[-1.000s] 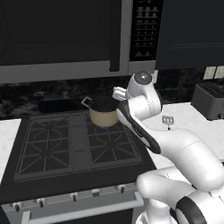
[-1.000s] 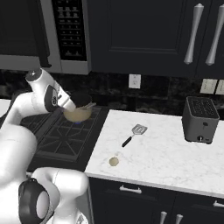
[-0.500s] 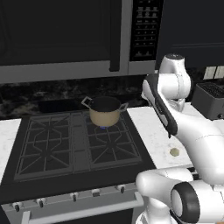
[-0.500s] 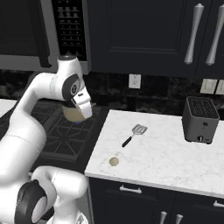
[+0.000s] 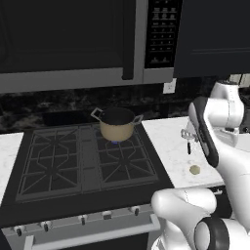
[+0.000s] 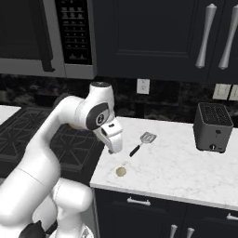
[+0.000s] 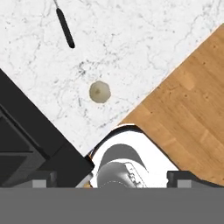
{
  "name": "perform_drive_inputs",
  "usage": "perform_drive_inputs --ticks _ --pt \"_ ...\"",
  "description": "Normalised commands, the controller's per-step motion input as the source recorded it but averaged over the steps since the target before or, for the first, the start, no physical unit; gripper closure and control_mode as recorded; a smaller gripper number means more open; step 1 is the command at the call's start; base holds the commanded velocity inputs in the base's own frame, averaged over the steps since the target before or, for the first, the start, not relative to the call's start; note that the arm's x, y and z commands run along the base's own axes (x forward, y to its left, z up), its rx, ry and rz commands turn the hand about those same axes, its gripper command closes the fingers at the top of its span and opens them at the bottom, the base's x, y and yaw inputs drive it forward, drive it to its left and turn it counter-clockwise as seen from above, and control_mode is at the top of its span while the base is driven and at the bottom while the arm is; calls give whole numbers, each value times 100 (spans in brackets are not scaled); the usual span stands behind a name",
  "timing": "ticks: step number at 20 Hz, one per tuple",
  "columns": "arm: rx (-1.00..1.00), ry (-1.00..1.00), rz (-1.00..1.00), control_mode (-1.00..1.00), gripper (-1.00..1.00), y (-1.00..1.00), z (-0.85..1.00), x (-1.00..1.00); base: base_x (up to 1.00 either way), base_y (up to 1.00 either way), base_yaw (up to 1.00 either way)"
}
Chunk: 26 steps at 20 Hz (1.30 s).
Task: Put the garlic and broccoli in the pot. Retrieve the spatula and lightly stir the vegetables in the pot.
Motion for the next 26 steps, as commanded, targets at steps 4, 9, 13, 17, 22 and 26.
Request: perform_drive_inputs --ticks 4,9,13,17,22,26 --pt "-2 1 10 -100 -100 -22 -75 -18 0 0 0" --pt "-2 7 11 -100 -100 0 -69 21 0 0 0" --pt "-1 7 8 -100 -100 0 -56 30 0 0 0" --pt "0 2 5 -100 -100 -5 -37 22 0 0 0" --pt "0 0 3 -100 -100 -17 -21 15 0 0 0" --pt "0 0 3 -100 -100 -17 -28 21 0 0 0"
